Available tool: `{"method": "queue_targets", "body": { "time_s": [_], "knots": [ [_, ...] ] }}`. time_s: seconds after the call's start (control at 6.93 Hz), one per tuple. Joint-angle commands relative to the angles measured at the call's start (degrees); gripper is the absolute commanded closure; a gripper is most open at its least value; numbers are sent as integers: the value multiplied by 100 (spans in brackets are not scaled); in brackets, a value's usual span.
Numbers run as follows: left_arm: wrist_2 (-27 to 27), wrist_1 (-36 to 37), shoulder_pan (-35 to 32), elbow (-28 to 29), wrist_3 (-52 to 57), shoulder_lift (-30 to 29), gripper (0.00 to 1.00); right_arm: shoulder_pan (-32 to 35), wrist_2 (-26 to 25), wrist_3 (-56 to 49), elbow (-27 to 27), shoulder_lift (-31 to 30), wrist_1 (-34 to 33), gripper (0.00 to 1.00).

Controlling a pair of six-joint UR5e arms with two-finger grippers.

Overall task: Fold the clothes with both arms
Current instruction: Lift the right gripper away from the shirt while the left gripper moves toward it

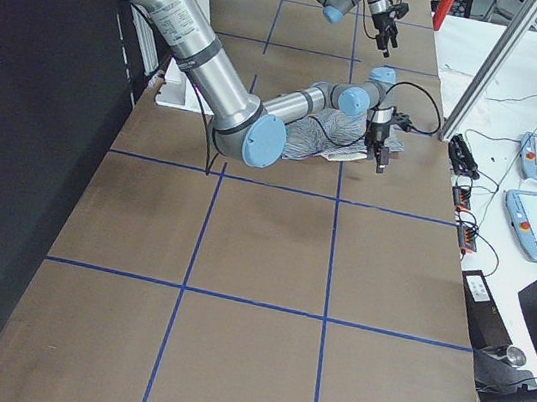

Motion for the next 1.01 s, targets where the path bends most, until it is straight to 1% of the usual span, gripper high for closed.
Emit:
{"method": "queue_targets", "body": {
  "time_s": [0.0,0.14,0.29,0.43,0.58,0.72,0.87],
  "knots": [
    [-211,750,270,-951,-1207,26,0,180,776,686,953,-593,781,0],
    [-134,1303,759,-1731,-1963,191,0,180,901,1083,1463,-1068,1204,0],
    [250,1926,1338,-2521,-2780,315,0,189,1067,1618,1947,-1490,1539,0],
    [811,2455,2101,-3078,-3571,429,0,197,1286,2285,2230,-1851,2117,0],
    [1399,2556,2727,-3196,-4284,517,0,197,1306,2796,2311,-2107,2845,0],
    [1779,2574,3264,-3145,-4708,597,0,189,1297,2853,2329,-2162,3000,0],
    [1887,2565,3608,-3049,-5104,606,6,189,1289,2863,2364,-2162,3001,0]
  ]
}}
